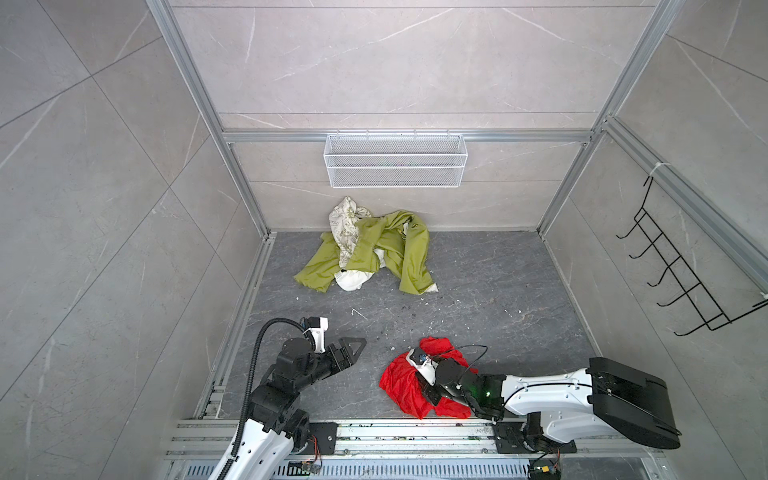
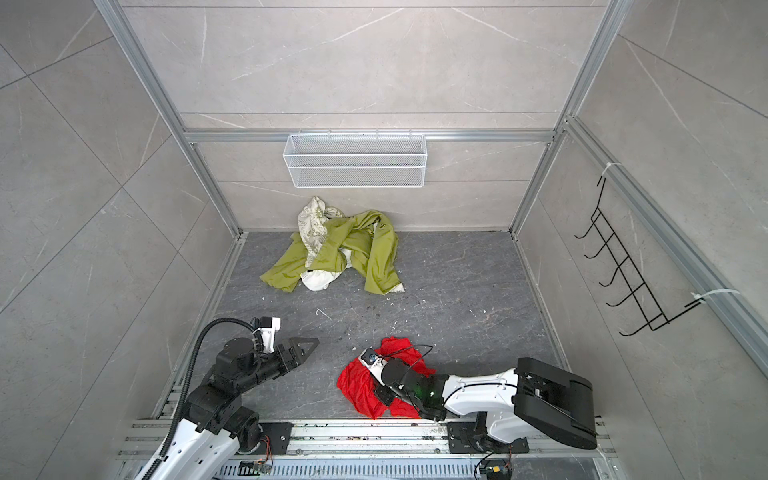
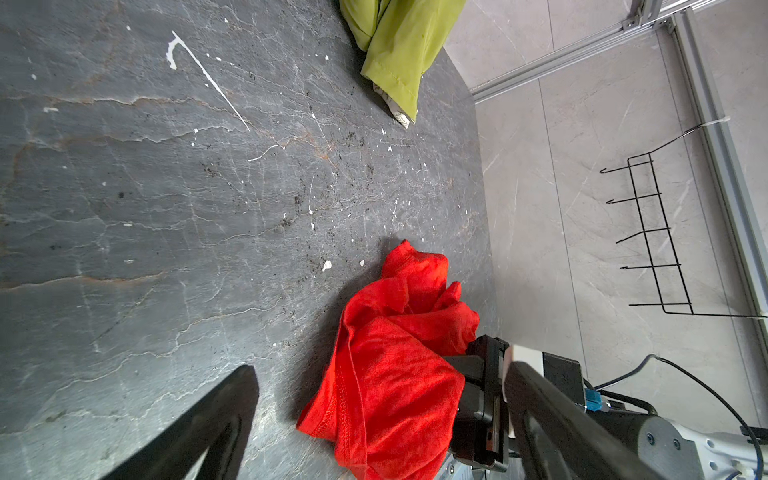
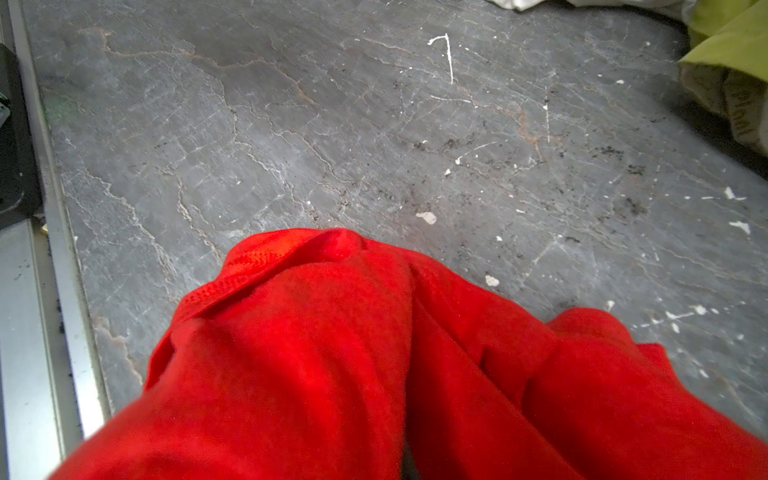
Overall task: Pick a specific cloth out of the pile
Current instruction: 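Open the right gripper to release the red cloth on the table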
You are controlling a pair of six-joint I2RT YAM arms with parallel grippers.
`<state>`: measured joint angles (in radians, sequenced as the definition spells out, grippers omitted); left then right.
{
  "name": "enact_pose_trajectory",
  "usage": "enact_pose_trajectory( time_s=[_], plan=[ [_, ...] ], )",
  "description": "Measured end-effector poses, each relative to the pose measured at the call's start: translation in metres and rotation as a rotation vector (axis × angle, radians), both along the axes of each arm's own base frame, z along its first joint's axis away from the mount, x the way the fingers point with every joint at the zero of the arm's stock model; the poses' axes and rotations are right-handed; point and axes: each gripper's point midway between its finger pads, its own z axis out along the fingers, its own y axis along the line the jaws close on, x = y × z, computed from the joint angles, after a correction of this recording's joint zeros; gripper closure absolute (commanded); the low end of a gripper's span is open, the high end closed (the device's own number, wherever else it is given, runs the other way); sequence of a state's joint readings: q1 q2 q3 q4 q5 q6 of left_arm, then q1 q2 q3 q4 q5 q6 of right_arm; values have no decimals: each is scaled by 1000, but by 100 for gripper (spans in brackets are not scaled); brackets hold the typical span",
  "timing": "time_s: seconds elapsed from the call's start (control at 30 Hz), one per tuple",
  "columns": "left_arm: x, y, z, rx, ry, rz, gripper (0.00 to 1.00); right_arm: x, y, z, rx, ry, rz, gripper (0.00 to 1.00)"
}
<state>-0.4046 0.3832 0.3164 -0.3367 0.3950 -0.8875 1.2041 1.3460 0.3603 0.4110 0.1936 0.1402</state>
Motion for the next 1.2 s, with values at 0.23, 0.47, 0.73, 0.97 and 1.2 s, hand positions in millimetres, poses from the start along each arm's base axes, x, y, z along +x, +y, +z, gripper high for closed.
enact_pose_trajectory(
  time_s=[0.23, 0.47, 0.73, 0.97, 1.2],
  plan=[
    [0, 0, -2, 3, 8, 0, 4, 0, 0, -2, 2, 2, -2, 100],
    [0, 0, -2, 3, 7, -1, 4, -1, -3, 4, 7, 3, -4, 82],
    [1, -1, -2, 5, 10, -1, 4, -1, -9, 37, 23, -10, -14, 64],
    [5, -2, -4, 7, 14, -1, 4, -2, -18, 54, 1, -9, -27, 49],
    [8, -4, -6, 14, 20, -4, 4, -6, -29, 72, -11, -5, -28, 45]
  ],
)
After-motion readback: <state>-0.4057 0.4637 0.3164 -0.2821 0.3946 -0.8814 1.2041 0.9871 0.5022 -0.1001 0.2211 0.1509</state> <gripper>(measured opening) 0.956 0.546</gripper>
